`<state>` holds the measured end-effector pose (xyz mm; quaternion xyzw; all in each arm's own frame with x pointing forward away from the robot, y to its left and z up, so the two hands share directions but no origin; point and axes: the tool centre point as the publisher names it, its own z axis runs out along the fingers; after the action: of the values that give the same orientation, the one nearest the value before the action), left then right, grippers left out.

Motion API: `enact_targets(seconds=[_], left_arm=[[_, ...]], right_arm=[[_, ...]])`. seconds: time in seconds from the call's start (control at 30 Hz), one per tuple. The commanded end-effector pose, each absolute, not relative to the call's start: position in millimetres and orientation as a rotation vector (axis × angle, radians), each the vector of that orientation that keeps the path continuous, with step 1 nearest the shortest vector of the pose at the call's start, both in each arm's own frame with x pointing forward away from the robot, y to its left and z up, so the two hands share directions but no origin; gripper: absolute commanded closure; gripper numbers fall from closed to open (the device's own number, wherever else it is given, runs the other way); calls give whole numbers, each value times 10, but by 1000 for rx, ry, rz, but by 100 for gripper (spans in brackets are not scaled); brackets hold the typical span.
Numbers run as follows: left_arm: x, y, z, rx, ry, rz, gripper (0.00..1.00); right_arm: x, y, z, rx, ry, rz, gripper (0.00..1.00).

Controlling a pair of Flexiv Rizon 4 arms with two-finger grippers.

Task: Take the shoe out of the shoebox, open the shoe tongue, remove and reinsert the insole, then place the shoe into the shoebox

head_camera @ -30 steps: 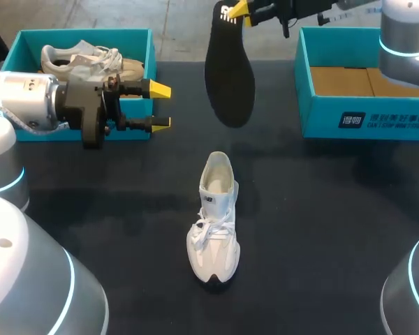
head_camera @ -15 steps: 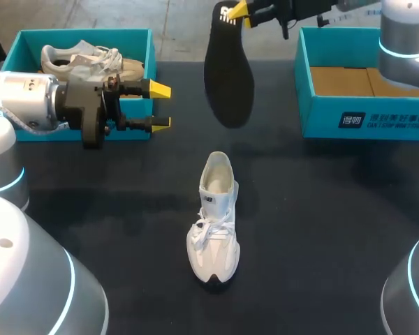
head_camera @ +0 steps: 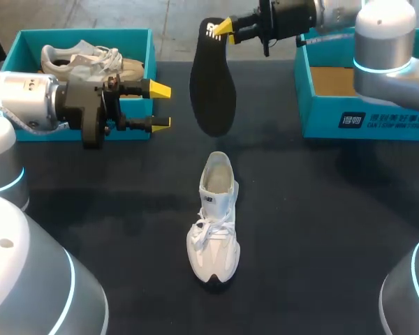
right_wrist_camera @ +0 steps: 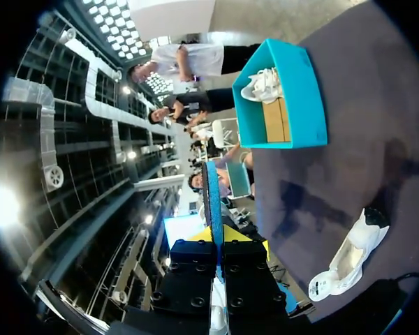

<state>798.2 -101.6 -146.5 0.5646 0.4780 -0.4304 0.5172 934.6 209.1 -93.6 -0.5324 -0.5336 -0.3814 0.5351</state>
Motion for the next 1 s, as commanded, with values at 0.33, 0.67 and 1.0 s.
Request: enact_targets(seconds=[0.33, 0.67, 1.0], left_arm=[[7975, -1027, -1472, 1353, 1147, -1029, 0], [7989, -1039, -1535, 1309, 1119, -1131, 0], [8121, -1147, -1538, 1284, 982, -1141, 0]], right_arm=[[9362, 2101, -954, -1264, -1260, -891, 100], [9362, 2101, -954, -1264, -1260, -891, 100], [9362, 2101, -954, -1264, -1260, -891, 100]])
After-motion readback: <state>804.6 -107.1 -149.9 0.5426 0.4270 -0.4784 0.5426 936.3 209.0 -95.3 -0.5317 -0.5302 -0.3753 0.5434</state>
